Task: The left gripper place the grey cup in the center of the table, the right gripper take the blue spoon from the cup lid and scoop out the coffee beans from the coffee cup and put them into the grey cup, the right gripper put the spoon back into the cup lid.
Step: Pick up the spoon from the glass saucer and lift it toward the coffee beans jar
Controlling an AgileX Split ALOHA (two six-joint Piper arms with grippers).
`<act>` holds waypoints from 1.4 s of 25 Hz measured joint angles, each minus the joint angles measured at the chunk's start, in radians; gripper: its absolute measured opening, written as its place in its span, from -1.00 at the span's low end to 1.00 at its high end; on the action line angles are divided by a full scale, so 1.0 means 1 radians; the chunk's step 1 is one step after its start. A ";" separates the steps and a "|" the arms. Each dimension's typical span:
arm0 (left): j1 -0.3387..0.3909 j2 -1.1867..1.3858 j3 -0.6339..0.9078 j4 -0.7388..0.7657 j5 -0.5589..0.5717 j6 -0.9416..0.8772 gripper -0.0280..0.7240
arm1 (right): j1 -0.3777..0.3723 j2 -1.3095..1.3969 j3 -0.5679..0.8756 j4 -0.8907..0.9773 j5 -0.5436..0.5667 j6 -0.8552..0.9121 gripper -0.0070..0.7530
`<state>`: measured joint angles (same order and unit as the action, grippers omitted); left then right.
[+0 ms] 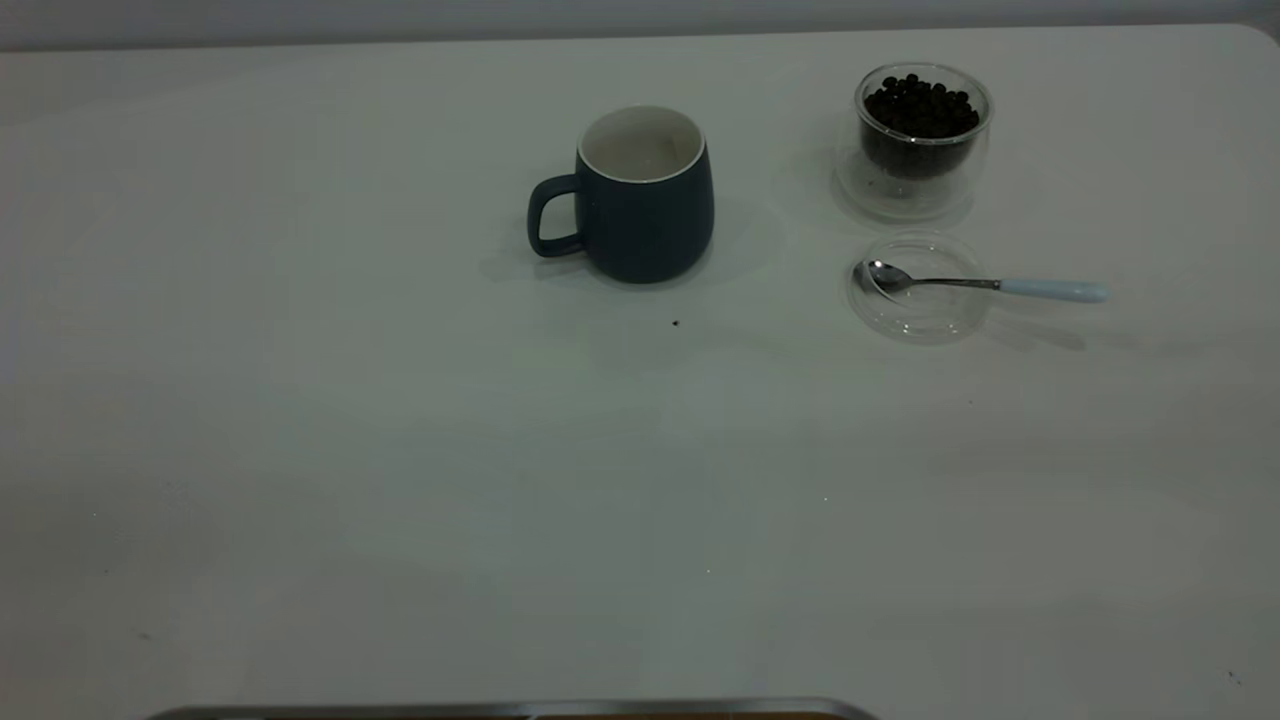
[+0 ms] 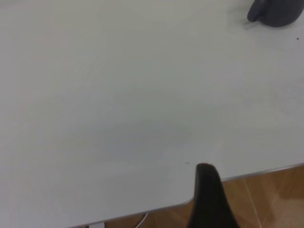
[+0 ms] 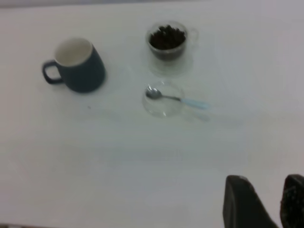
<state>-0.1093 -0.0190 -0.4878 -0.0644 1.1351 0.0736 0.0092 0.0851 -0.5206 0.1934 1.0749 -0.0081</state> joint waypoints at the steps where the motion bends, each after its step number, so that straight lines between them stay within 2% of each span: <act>1: 0.000 0.000 0.000 0.000 0.000 0.000 0.55 | 0.000 0.037 -0.014 0.010 -0.026 0.000 -0.36; 4: 0.000 0.000 0.000 0.000 0.000 0.000 0.55 | 0.000 0.167 -0.049 0.037 -0.114 -0.002 -0.34; 7: 0.000 0.000 0.000 0.000 0.000 0.001 0.55 | 0.000 0.343 -0.080 0.048 -0.183 -0.003 -0.17; 9: 0.000 0.000 0.000 0.000 0.000 0.001 0.55 | 0.000 0.486 -0.102 0.074 -0.224 -0.003 0.08; 13: 0.000 0.000 0.000 0.000 0.000 0.001 0.55 | 0.000 0.764 -0.159 0.111 -0.307 -0.009 0.70; 16: 0.000 0.000 0.000 0.000 0.000 0.001 0.55 | 0.000 0.955 -0.193 0.138 -0.374 -0.035 0.94; 19: 0.000 0.000 0.000 0.000 0.000 0.001 0.55 | 0.000 1.118 -0.218 0.247 -0.427 -0.114 0.97; 24: 0.000 0.000 0.000 0.000 0.000 0.001 0.55 | -0.008 1.301 -0.229 0.558 -0.512 -0.371 0.92; 29: 0.000 0.000 0.000 0.000 0.000 0.001 0.55 | -0.096 1.459 -0.230 0.872 -0.489 -0.648 0.89; 35: 0.000 0.000 0.000 0.000 0.000 0.001 0.55 | -0.194 1.642 -0.230 1.090 -0.428 -0.880 0.89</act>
<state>-0.1093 -0.0190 -0.4878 -0.0644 1.1351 0.0749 -0.1846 1.7269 -0.7505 1.2838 0.6470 -0.8880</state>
